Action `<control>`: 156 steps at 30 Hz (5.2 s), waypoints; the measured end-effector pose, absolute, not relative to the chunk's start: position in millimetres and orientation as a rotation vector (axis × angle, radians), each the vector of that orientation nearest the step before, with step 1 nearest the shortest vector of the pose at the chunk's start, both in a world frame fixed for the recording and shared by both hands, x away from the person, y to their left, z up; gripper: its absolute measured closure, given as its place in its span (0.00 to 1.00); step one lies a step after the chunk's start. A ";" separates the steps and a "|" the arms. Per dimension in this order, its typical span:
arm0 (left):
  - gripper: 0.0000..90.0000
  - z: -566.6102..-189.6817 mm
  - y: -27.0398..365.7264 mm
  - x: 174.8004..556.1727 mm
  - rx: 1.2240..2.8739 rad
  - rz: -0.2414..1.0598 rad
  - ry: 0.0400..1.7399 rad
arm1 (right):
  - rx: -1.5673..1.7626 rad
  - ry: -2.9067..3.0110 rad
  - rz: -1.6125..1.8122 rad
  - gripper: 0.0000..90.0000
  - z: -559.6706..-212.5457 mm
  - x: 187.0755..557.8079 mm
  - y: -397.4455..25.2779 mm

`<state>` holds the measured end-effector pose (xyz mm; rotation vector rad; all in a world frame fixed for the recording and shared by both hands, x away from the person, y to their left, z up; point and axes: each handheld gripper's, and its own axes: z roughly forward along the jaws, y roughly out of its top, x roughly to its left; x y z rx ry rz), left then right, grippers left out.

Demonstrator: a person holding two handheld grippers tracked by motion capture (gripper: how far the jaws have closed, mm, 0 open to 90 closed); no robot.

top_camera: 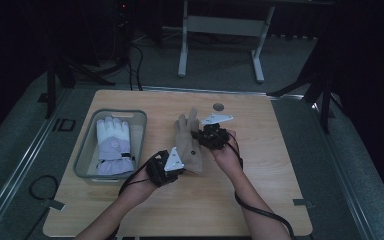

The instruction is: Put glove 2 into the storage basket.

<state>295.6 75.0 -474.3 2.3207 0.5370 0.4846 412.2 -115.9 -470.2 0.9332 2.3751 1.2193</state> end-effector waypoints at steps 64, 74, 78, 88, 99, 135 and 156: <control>0.92 -475.7 262.4 265.8 2.260 0.563 0.984 | 0.653 2.612 1.243 0.90 -465.1 428.4 129.8; 0.91 -483.5 267.1 273.5 2.223 0.474 1.022 | 0.674 2.647 1.166 0.82 -484.5 433.4 132.3; 0.77 -478.4 270.6 271.5 2.175 0.468 1.042 | 0.671 2.668 1.172 0.61 -476.8 435.7 125.1; 0.17 -452.0 266.7 261.5 2.014 0.510 1.051 | 0.709 2.650 1.315 0.29 -450.8 436.0 94.6; 0.16 -449.8 227.0 265.0 1.938 0.497 0.949 | 0.641 2.629 1.365 0.17 -442.6 419.7 53.5; 0.16 -510.4 120.5 272.2 2.000 0.262 0.755 | 0.727 2.605 1.235 0.18 -509.3 399.0 -81.4; 0.16 -541.9 90.5 275.0 2.035 0.207 0.702 | 0.775 2.566 1.274 0.18 -547.9 375.5 -134.3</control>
